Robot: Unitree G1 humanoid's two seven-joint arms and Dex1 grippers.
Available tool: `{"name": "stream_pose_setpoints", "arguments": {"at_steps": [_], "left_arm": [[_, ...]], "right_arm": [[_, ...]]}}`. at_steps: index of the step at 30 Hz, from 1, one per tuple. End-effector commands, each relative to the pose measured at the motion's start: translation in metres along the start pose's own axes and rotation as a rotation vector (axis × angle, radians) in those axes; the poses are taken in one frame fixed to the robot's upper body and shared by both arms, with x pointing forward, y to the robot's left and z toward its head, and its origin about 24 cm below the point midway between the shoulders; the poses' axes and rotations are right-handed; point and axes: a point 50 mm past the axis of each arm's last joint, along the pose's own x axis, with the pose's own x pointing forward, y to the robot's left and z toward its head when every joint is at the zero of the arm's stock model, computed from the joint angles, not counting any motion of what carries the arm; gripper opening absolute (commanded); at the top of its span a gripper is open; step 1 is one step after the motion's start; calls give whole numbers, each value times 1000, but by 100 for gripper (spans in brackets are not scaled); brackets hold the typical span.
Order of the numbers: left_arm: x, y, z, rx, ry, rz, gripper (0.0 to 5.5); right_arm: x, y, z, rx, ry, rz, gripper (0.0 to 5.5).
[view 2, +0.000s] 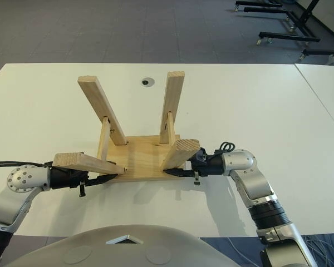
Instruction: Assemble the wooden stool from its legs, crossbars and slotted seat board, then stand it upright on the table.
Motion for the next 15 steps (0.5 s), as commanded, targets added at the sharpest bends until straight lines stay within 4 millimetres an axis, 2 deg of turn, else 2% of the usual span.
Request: {"name": "stream_pose_setpoints", "arguments": {"at_steps": [1, 7, 12, 15], "left_arm": [[2, -1, 2, 20, -4, -38, 120], [-2, -6, -2, -52, 8, -70, 118], [-15, -21, 7, -224, -25, -162, 118], [-28, -38, 20, -361, -41, -259, 114]], "right_arm": [[7, -2, 4, -13, -14, 29, 123], [6, 2, 7, 39, 9, 106, 121], [8, 23, 26, 287, -10, 268, 121], [4, 33, 40, 484, 3, 307, 121]]}}
